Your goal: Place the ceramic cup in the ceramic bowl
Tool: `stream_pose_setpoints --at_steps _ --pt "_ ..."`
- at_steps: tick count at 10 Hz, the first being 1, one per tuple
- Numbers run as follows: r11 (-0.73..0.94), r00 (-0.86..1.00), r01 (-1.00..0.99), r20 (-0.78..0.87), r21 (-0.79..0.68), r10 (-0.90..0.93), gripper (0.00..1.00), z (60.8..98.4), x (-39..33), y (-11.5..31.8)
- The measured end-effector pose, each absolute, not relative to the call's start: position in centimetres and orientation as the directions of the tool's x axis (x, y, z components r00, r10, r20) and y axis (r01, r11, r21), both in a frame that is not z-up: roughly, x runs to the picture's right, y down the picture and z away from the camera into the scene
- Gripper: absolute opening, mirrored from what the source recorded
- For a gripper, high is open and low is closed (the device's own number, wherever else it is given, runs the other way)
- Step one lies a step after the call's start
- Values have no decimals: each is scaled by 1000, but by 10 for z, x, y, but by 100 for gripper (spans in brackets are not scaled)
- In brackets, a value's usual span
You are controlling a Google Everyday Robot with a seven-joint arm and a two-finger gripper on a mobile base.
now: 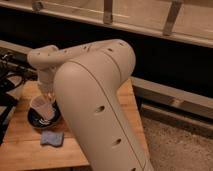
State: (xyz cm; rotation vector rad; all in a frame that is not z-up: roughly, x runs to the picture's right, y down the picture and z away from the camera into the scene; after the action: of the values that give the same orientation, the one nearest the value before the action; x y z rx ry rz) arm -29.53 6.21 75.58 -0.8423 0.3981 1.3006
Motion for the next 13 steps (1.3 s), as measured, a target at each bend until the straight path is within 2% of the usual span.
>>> stream_pose_setpoints --at_steps 13 --pt "43 325 -928 -749 -370 577 0 785 -304 97"
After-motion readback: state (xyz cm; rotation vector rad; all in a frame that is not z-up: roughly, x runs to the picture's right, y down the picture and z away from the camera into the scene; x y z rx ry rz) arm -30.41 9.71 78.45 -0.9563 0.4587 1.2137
